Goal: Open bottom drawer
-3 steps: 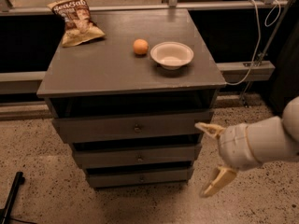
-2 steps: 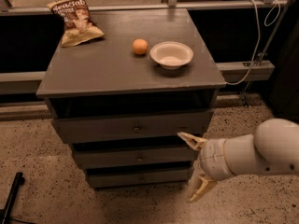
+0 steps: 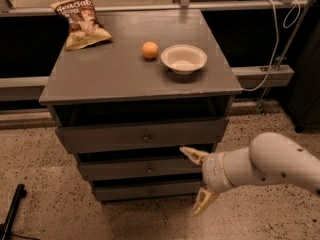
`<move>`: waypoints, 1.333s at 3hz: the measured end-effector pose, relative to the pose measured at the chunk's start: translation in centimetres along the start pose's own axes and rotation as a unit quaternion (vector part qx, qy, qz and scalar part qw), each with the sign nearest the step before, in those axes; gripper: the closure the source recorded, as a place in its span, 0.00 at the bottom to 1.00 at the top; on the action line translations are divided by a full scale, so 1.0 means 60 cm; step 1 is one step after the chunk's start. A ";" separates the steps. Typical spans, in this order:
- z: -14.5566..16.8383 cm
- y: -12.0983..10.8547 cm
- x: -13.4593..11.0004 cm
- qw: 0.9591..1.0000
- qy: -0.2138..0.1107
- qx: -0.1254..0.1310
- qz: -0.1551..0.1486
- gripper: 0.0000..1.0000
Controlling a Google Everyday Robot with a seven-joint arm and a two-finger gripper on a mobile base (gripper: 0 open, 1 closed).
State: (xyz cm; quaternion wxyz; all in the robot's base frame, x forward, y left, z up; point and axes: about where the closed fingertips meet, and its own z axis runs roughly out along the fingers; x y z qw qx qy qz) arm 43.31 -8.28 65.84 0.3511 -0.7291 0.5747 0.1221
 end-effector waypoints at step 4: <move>0.272 0.100 0.157 0.998 -0.051 -0.039 -0.001 0.00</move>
Offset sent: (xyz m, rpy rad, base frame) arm 0.0081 0.0419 -0.2644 0.2038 0.0585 0.2187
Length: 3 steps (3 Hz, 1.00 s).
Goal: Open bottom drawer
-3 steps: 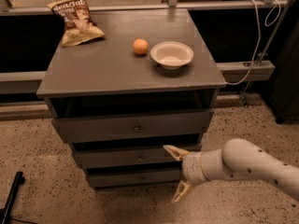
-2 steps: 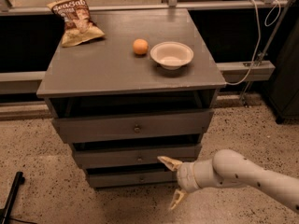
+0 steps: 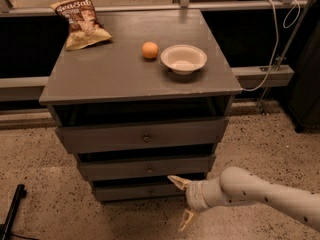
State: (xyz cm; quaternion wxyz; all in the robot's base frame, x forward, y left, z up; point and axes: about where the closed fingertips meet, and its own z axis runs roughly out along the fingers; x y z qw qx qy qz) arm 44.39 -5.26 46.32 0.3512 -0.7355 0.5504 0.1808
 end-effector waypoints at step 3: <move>0.029 -0.002 0.249 0.999 0.035 0.020 -0.001 0.00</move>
Offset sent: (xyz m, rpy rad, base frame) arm 0.0734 -0.1304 -0.1674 -0.0746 -0.0570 -0.0489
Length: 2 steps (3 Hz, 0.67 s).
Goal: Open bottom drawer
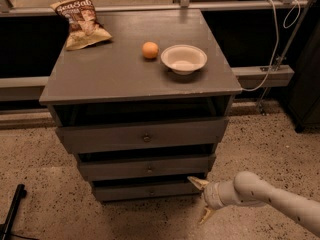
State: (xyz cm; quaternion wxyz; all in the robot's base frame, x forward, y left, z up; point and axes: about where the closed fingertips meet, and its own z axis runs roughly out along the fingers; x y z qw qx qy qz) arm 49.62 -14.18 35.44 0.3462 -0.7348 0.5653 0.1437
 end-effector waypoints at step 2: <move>0.048 0.012 0.064 0.994 0.099 -0.038 0.014 0.00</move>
Offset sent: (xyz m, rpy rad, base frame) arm 0.0298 -0.0413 -0.1021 -0.3945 0.1048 -0.0935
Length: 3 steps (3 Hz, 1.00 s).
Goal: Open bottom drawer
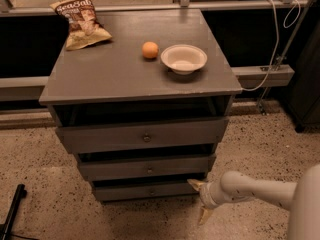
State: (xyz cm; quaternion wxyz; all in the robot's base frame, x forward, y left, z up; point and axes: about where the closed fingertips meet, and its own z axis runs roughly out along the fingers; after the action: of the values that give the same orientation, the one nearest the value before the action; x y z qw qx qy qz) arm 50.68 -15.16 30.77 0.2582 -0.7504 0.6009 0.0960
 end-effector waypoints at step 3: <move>0.100 0.043 0.156 0.995 -0.036 0.065 0.063 0.00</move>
Offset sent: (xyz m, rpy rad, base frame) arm 0.0220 -0.0918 -0.1193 0.3485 -0.0710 -0.2427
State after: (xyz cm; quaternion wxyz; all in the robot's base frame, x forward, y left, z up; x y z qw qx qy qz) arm 51.64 -20.50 20.75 0.3209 -0.6889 0.6422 0.0998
